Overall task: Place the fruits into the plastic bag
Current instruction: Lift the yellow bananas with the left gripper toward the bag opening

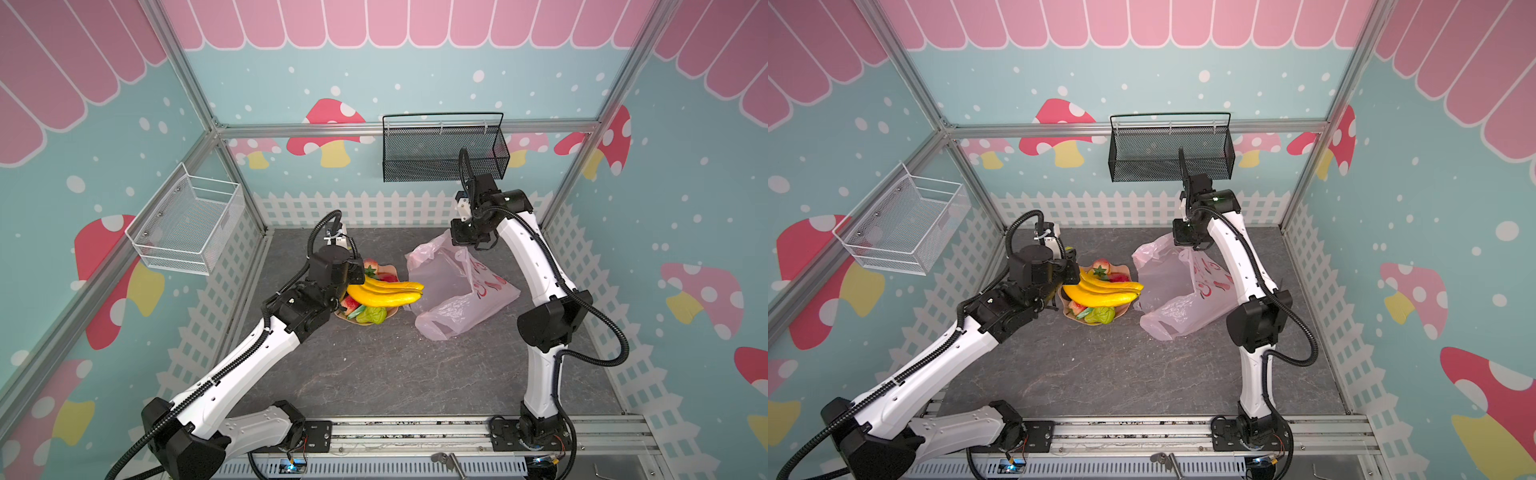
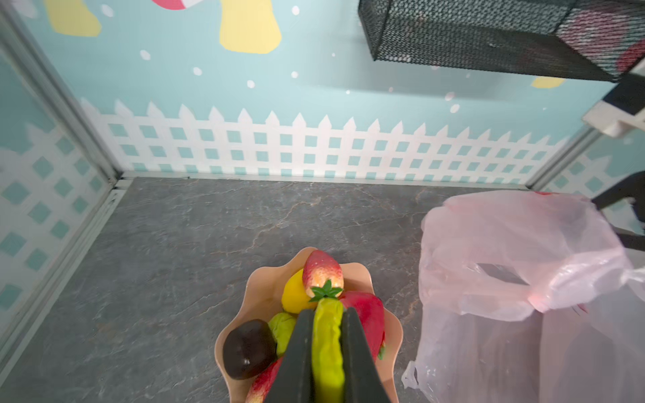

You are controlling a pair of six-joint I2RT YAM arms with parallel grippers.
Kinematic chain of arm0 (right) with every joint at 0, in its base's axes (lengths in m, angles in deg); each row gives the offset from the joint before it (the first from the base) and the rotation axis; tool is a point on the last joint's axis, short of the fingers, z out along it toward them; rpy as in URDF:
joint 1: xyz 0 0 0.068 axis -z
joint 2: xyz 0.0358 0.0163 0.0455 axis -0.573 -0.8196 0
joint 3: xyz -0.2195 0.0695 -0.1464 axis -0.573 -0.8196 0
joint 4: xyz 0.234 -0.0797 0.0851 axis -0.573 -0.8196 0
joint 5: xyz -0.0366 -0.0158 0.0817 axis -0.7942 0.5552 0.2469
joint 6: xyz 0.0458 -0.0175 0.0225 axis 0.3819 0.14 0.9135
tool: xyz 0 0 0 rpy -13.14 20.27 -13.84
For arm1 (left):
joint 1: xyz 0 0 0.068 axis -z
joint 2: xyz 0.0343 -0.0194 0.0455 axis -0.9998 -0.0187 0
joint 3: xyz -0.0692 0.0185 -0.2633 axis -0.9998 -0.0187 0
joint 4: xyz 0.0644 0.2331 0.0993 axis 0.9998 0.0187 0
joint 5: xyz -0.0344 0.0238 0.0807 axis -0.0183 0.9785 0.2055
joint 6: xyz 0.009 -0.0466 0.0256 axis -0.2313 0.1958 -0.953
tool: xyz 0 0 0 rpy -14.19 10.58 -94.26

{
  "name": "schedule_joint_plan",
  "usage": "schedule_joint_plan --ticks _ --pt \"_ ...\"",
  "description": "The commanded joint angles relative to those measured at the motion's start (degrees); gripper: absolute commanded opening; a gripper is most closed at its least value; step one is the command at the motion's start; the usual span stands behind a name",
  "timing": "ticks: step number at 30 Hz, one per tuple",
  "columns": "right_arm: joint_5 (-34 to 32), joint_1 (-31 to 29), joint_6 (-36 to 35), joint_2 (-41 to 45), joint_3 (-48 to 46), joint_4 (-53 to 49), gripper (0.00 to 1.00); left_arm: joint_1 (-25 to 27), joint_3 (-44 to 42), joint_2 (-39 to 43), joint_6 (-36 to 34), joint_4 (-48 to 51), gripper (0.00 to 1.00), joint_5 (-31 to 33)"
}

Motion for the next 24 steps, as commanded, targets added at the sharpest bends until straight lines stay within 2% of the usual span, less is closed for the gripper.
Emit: schedule_joint_plan --ticks 1,6,12,16,21,24 --pt "1.0 0.1 0.1 -1.1 1.6 -1.2 0.00 3.5 0.8 -2.2 6.1 0.9 0.00 15.9" --pt "1.3 0.1 0.0 -0.9 1.6 -1.2 0.00 7.6 4.5 -8.5 7.6 1.6 0.00 21.2" --pt "1.8 0.1 0.3 -0.7 1.5 -1.5 0.00 10.1 9.7 -15.0 12.3 4.9 0.00 24.6" --pt "2.7 0.1 1.2 -0.5 1.5 -1.5 0.00 12.2 12.9 -19.9 13.0 5.1 0.00 28.0" --pt "5.5 0.1 2.7 -0.3 1.6 -1.5 0.00 13.8 16.2 -25.4 16.0 5.9 0.00 32.0" --pt "6.9 0.1 3.4 -0.1 1.6 -1.4 0.00 14.1 17.9 -28.7 17.3 5.8 0.00 31.4"
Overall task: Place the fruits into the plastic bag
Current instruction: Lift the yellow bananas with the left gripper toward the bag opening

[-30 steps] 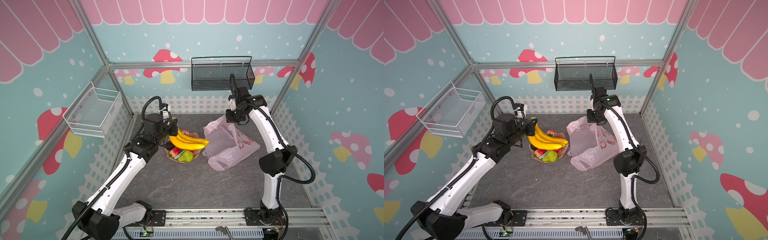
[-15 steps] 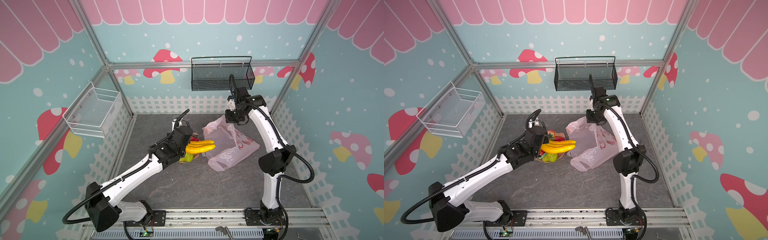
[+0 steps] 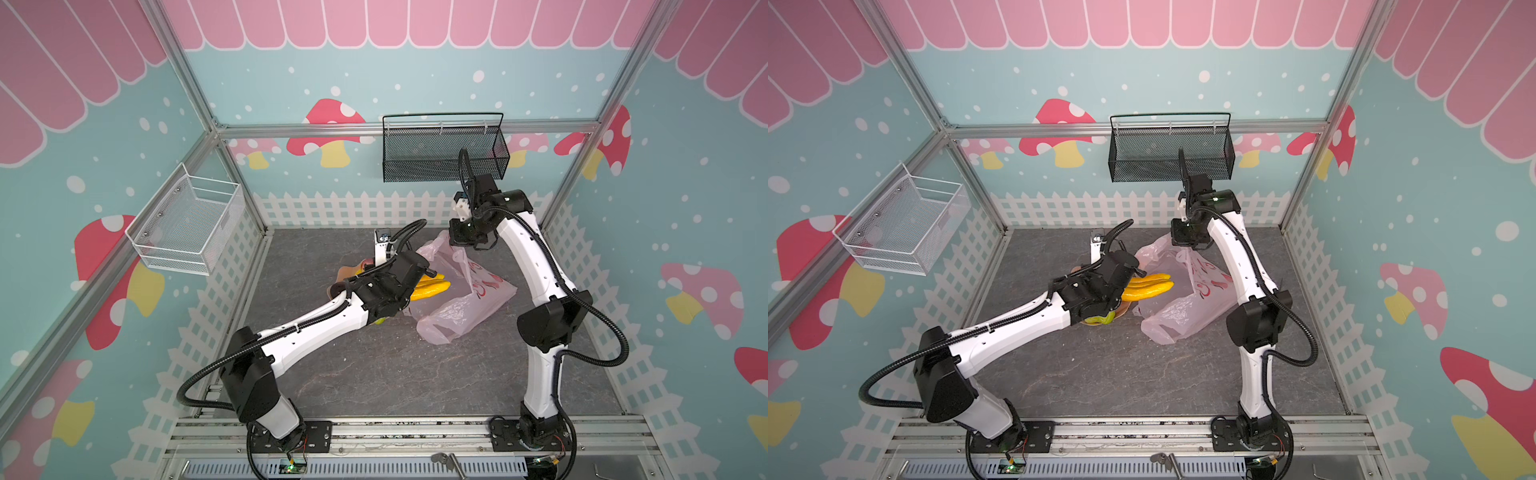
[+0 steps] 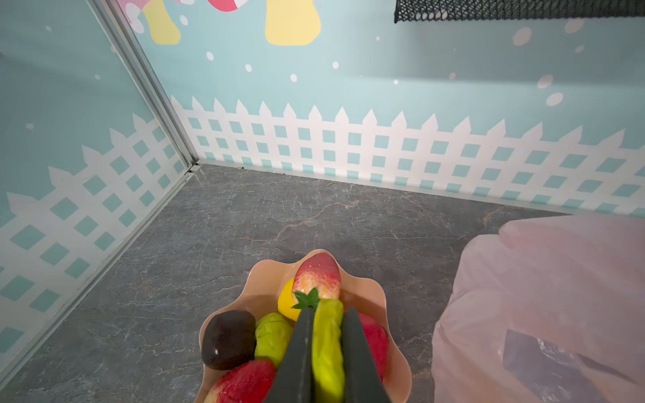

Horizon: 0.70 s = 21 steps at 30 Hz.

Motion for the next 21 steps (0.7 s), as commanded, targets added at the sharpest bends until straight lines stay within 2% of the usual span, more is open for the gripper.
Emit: schedule_joint_plan --ticks 1,8,14,21 --pt "3.0 0.1 1.8 -0.1 1.4 -1.3 0.00 0.5 2.7 -2.8 4.9 1.1 0.00 2.4" --pt "8.3 0.2 5.4 0.3 1.5 0.4 0.00 0.5 3.0 -4.0 8.6 -0.6 0.00 -2.9" --pt "9.8 0.5 6.1 0.0 1.4 1.3 0.00 0.8 -6.2 -0.3 3.6 -12.2 0.00 -9.3" --pt "9.7 0.8 5.2 0.0 1.4 1.4 0.00 1.8 -12.8 2.8 0.3 -14.9 0.00 -14.8"
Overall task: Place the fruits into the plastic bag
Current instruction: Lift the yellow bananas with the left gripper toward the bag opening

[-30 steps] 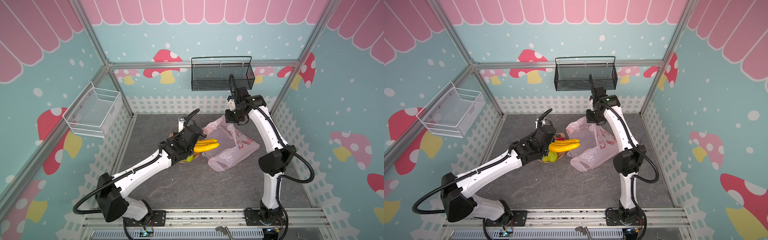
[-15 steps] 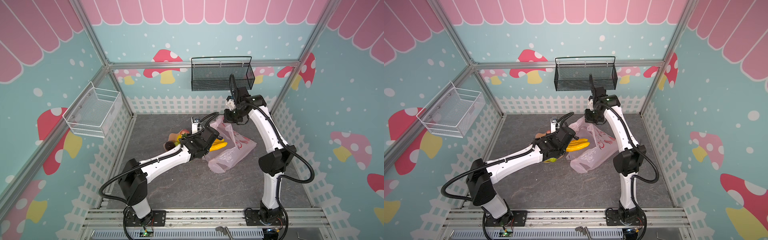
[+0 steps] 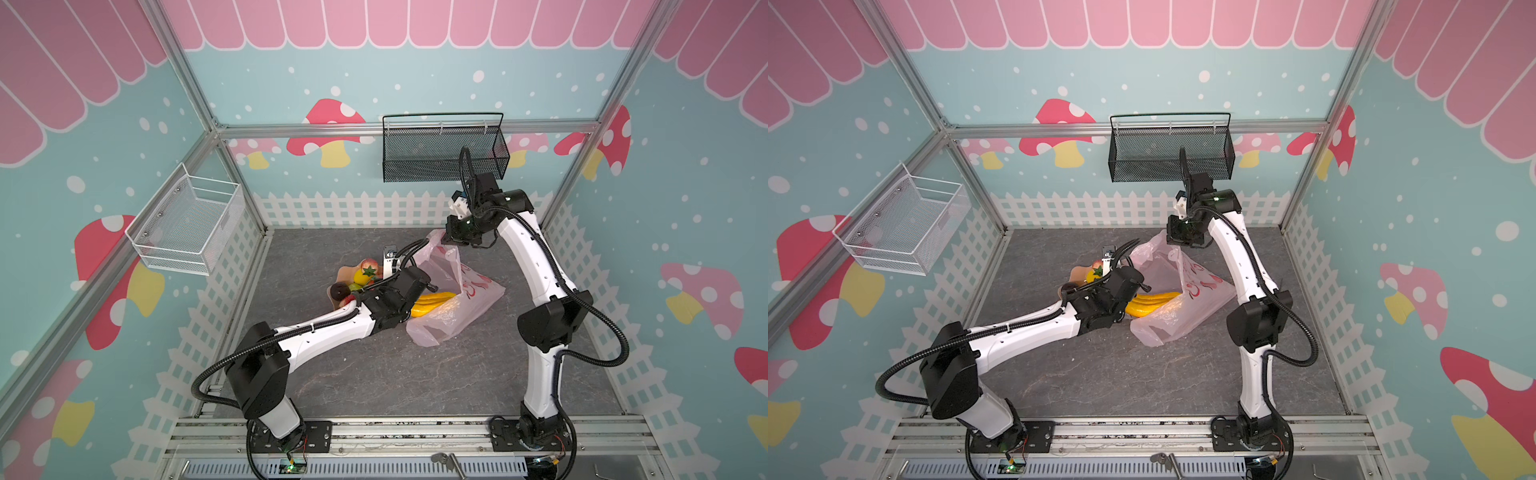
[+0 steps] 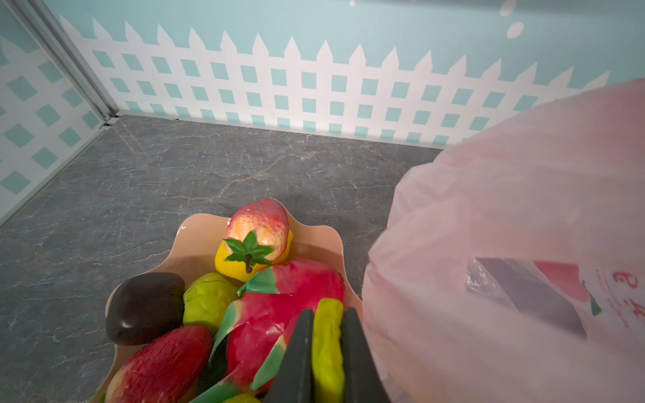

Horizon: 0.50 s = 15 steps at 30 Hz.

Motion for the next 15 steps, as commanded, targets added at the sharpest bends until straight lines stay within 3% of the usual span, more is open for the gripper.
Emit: schedule_joint_plan --ticks 1,15 --pt "0.8 0.4 0.0 0.0 1.3 0.0 0.00 1.5 -1.8 2.5 -1.8 -3.6 0.00 -3.5" --pt "1.0 0.6 -0.9 0.3 1.2 0.2 0.00 5.2 -6.0 1.5 -8.8 -12.3 0.00 -14.0"
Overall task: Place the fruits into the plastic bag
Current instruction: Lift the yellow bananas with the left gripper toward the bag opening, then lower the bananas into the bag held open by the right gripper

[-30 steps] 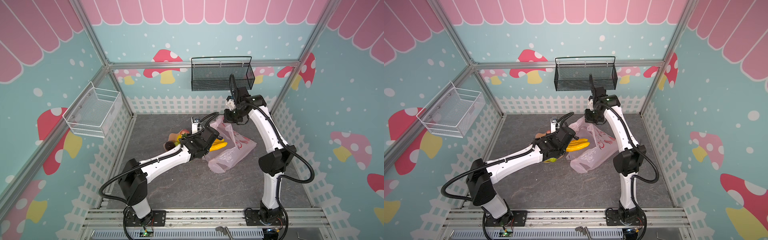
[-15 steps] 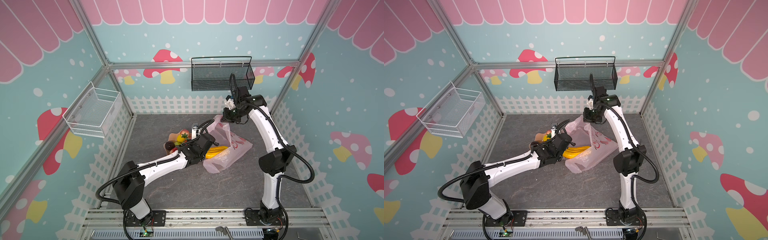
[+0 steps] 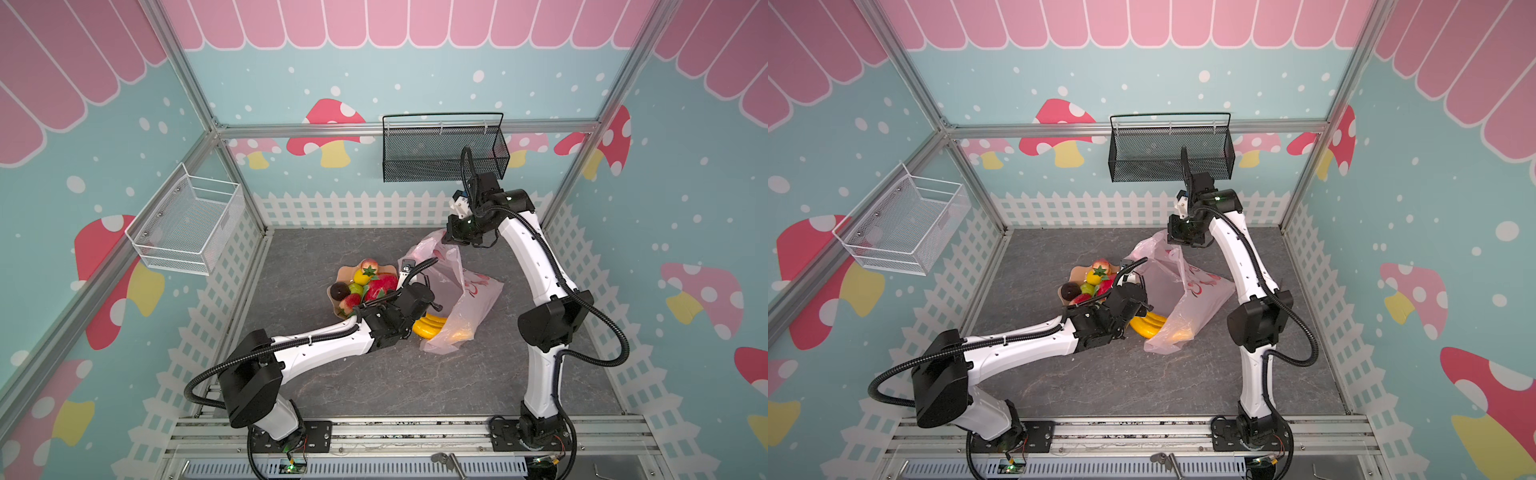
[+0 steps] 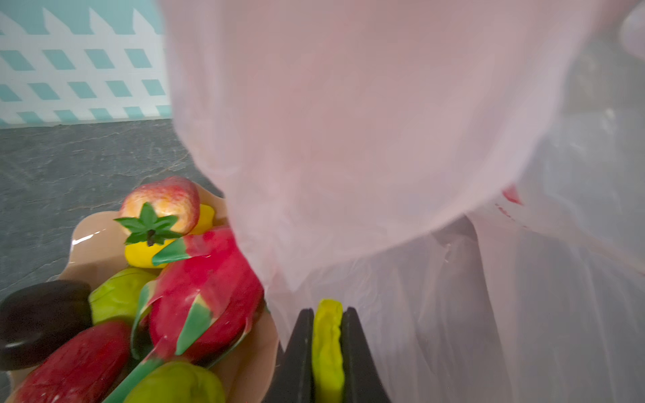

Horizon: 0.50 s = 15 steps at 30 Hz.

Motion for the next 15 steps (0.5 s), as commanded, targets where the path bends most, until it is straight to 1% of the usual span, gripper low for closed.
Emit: schedule_joint_plan --ticks 1,4,6,11,15 --pt "0.5 0.2 -0.6 0.4 1.2 0.0 0.00 0.2 0.0 -1.5 -1.9 -3.9 0.00 -4.7" --pt "0.4 0.2 -0.5 0.7 1.1 0.2 0.00 0.2 1.1 -2.9 -2.5 -3.7 0.00 -6.8" --pt "0.7 0.2 -0.4 0.9 1.0 0.1 0.00 0.2 2.6 -4.0 -2.5 -3.1 0.00 -7.0" --pt "0.9 0.1 0.0 1.9 0.2 0.4 0.00 -0.3 8.5 -7.7 -1.6 1.5 0.00 -5.4" --pt "1.7 -0.1 0.7 3.3 -1.9 1.4 0.00 -0.7 14.4 -11.6 0.2 5.6 0.00 -2.1"
